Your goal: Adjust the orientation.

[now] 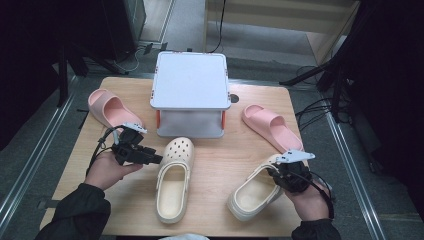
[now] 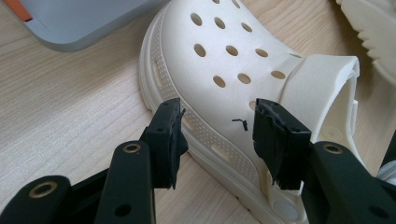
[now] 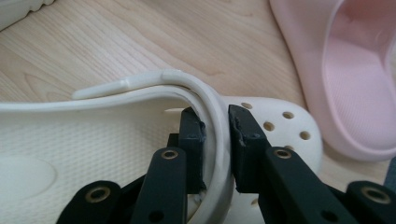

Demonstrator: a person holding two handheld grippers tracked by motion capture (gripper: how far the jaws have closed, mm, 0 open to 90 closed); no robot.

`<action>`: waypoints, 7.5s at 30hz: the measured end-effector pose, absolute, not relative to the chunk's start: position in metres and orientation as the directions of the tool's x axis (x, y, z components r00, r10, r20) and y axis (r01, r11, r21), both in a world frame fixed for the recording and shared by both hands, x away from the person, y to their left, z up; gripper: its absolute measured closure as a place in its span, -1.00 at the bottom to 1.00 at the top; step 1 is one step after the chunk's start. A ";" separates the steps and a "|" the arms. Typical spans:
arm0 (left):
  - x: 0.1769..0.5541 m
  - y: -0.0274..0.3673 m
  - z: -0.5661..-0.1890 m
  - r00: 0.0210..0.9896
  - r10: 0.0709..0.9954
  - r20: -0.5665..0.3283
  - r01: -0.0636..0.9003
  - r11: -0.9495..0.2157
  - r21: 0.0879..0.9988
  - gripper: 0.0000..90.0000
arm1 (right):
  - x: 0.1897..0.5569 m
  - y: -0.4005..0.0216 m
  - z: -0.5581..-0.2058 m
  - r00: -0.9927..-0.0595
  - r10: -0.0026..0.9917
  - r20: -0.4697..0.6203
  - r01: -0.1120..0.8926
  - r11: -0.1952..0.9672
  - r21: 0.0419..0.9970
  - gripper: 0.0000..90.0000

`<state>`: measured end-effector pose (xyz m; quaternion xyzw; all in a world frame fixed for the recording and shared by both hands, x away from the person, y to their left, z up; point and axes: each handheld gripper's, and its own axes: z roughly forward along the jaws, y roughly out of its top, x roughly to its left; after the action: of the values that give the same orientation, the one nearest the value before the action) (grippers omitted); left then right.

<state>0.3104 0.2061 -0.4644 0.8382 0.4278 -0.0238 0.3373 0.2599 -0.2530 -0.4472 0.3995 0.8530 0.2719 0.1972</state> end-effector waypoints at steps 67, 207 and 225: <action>0.297 0.216 -0.488 0.584 0.715 -0.383 0.780 -0.366 0.507 0.20 | 0.262 -0.196 -0.482 -0.757 0.641 0.127 0.575 0.562 0.595 0.78; 0.426 0.152 -0.371 0.684 0.719 -0.122 0.586 -0.443 0.679 0.95 | 0.253 -0.046 -0.505 -0.541 0.831 0.130 0.648 0.313 0.695 0.43; 0.426 0.152 -0.371 0.674 0.728 -0.126 0.596 -0.435 0.674 0.96 | 0.261 -0.061 -0.499 -0.535 0.829 0.162 0.670 0.300 0.679 0.50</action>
<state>0.4261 0.1522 -0.3708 0.8422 0.3931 0.0921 0.3575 0.2611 -0.0608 -0.4994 0.4694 0.7987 0.3600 0.1103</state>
